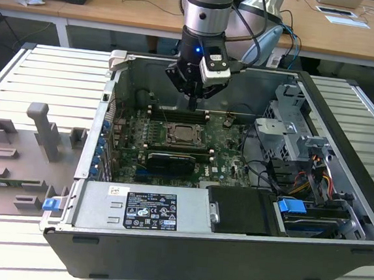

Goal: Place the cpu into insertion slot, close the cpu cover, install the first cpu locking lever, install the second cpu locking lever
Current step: 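Install the first cpu locking lever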

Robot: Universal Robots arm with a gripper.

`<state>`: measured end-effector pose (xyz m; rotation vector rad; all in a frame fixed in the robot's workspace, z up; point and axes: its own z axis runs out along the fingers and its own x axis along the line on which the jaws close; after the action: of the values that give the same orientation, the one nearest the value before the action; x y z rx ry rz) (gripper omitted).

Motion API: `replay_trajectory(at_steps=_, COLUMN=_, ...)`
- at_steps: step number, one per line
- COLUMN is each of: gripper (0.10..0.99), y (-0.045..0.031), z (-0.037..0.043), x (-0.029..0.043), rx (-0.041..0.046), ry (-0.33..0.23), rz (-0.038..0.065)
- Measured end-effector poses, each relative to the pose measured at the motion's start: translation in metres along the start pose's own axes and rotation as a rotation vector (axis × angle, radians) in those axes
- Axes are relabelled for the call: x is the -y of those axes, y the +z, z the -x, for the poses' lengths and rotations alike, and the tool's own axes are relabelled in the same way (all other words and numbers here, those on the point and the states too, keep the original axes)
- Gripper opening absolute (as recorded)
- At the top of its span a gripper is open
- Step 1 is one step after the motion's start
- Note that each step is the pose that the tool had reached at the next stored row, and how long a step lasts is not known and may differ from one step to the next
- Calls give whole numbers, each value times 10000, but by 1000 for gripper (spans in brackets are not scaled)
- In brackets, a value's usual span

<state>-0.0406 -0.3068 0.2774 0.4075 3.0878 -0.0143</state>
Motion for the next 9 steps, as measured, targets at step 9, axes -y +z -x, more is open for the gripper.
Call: replay_trajectory(at_steps=9, gripper=106, y=0, z=0, x=0, rx=11, ry=-1824, rz=51)
